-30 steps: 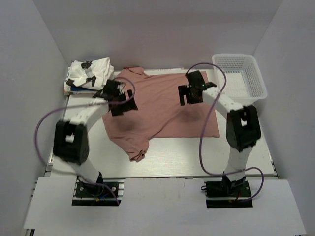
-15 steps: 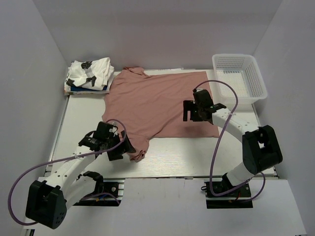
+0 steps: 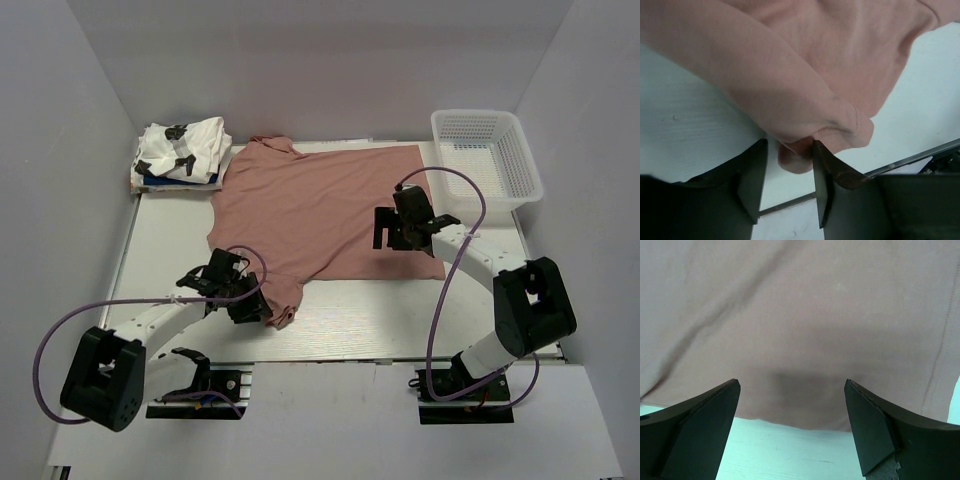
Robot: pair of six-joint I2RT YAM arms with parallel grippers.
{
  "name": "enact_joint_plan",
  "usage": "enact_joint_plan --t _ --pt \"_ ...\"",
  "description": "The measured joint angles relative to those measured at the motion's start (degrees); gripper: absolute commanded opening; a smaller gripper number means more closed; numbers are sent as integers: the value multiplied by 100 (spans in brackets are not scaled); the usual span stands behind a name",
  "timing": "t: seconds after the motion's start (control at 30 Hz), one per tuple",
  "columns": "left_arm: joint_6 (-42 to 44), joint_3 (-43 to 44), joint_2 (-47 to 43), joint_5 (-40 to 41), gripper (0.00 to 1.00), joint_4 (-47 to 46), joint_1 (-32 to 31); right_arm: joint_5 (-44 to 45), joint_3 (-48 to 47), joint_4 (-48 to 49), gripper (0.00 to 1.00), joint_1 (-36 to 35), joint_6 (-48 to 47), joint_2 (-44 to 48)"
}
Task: Fold and stack the t-shirts
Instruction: Flatten out the tshirt
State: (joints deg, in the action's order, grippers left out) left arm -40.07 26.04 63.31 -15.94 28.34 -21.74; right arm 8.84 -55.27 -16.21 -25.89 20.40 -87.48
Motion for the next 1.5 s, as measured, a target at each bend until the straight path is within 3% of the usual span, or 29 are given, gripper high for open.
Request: enact_joint_plan --t 0.13,0.17,0.37,0.67,0.7,0.73,0.8,0.83,1.0,1.13,1.33,1.5 --pt "118 26 417 -168 15 -280 -11 92 57 24 90 0 17 0" --pt "114 26 457 -205 0 -321 -13 111 87 20 90 2 20 -4" --pt "94 341 269 37 0 321 -13 184 225 31 90 31 72 -151" --pt "-719 1246 -804 807 0 2387 -4 293 269 22 90 122 192 -330" --pt "-807 1272 -855 861 4 2592 2 302 269 20 90 142 197 -348" --pt "-907 1296 -885 920 19 2828 7 313 269 17 90 166 203 -378" --pt "-1043 1344 -938 992 79 3252 15 334 269 7 90 219 219 -463" --pt "-1126 1360 -979 1029 100 3449 15 348 269 0 90 240 225 -507" --pt "-1405 1495 -1224 1182 100 4081 17 398 269 -31 90 310 208 -614" --pt "-1246 1681 -1180 1226 100 3709 13 444 269 -28 90 304 166 -612" --pt "-715 1773 354 896 95 2798 -79 452 297 -2 90 302 146 -597" --pt "-420 2044 1381 883 77 2522 -293 461 396 -4 90 302 153 -588"
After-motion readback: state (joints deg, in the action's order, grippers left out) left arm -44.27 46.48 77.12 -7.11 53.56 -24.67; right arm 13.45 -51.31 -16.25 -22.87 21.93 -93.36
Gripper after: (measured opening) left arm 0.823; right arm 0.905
